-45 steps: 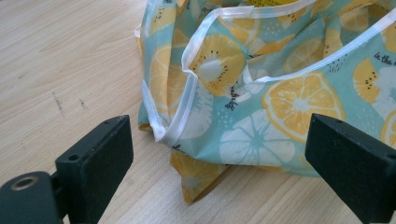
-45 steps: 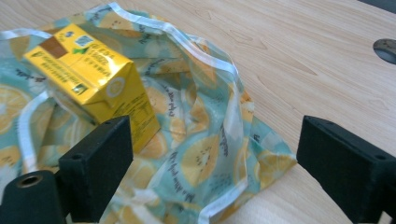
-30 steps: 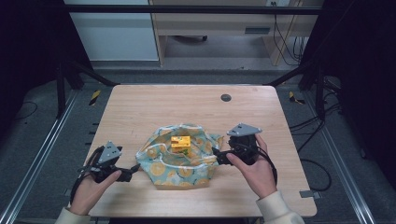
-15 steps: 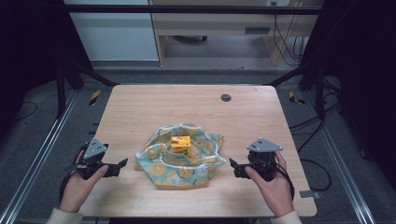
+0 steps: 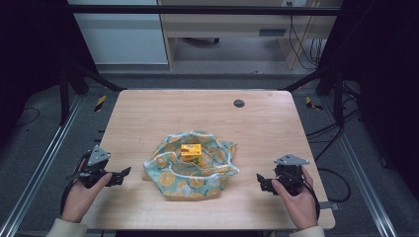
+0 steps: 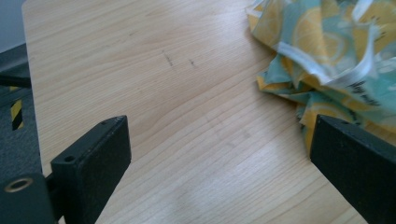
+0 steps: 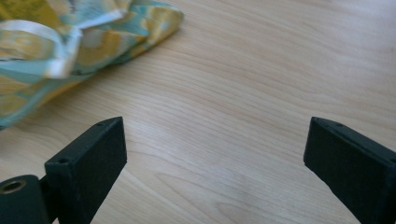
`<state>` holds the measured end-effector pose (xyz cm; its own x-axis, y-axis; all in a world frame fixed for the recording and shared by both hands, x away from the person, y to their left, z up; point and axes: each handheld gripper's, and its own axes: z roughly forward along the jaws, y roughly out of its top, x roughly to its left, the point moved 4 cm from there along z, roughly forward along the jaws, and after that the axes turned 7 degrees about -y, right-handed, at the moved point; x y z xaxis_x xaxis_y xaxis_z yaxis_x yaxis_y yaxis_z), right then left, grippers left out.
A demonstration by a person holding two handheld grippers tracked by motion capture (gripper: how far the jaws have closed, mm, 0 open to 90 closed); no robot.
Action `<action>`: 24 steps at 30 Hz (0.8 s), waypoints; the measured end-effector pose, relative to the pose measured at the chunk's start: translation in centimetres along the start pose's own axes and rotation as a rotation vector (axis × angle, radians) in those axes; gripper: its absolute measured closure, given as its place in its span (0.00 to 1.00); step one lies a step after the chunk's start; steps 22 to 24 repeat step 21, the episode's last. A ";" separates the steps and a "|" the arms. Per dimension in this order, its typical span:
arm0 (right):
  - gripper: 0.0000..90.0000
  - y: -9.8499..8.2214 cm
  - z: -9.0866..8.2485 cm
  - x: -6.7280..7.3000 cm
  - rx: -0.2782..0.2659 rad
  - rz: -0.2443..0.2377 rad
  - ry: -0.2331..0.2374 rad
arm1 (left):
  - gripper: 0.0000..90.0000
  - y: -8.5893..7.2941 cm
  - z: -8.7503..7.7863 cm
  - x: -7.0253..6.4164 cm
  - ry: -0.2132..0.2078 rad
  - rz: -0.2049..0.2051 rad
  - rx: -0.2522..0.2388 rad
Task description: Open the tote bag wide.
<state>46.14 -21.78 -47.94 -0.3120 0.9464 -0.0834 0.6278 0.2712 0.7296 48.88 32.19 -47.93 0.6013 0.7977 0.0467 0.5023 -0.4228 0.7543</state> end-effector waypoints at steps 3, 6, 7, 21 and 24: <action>0.09 -0.5 1.0 -0.9 0.024 0.016 -0.024 | 0.06 -0.3 0.3 0.4 0.008 -0.003 0.020; 0.11 -1.0 1.8 -1.5 0.038 0.032 -0.032 | 0.06 -0.9 0.8 0.8 0.024 0.005 0.057; 0.11 -1.1 2.1 -1.7 0.039 0.038 -0.037 | 0.06 -1.0 0.9 0.9 0.027 0.003 0.069; 0.12 -3.1 2.8 -1.9 0.035 0.051 -0.049 | 0.08 -1.7 2.2 0.9 0.032 -0.006 0.139; 0.12 -3.1 2.8 -1.9 0.035 0.051 -0.049 | 0.08 -1.7 2.2 0.9 0.032 -0.006 0.139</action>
